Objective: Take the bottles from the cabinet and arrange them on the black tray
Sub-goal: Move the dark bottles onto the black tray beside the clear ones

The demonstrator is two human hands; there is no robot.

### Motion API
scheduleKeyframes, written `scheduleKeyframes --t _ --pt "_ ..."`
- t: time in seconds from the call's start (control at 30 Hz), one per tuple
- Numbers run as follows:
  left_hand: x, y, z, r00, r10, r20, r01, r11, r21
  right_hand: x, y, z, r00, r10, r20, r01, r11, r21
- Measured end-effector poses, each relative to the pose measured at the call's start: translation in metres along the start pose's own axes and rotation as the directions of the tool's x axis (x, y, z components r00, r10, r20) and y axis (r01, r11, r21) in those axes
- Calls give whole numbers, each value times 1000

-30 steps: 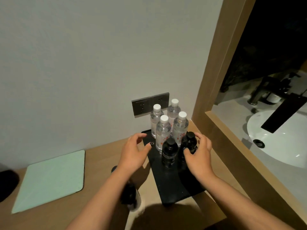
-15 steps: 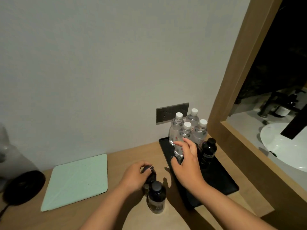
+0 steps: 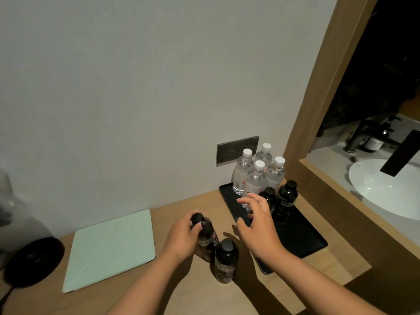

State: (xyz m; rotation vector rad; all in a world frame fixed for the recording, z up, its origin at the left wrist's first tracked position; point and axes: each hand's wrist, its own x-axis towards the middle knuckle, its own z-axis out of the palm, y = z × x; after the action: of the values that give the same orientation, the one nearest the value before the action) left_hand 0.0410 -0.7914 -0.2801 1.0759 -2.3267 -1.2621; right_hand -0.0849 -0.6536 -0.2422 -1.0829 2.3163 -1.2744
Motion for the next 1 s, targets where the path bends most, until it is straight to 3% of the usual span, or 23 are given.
scheduleKeyframes --t 0.3,0.5,0.8,0.9,1.0 --pt "6 53 -78 973 111 -205 -134 985 -105 4 -25 19 976 -105 193 101 994 30" --pt "5 82 -104 971 126 -202 -171 959 -224 12 -39 26 964 -180 197 171 983 62" --pt "1 113 -58 975 188 -120 -213 947 -239 1 -14 -5 993 -74 93 70 996 47" --pt "6 113 -33 983 181 26 -163 931 -327 -4 2 -26 997 -12 77 6 997 80" --pt "9 101 -5 961 118 250 -65 976 -209 -6 24 -49 996 72 47 -75 994 80"
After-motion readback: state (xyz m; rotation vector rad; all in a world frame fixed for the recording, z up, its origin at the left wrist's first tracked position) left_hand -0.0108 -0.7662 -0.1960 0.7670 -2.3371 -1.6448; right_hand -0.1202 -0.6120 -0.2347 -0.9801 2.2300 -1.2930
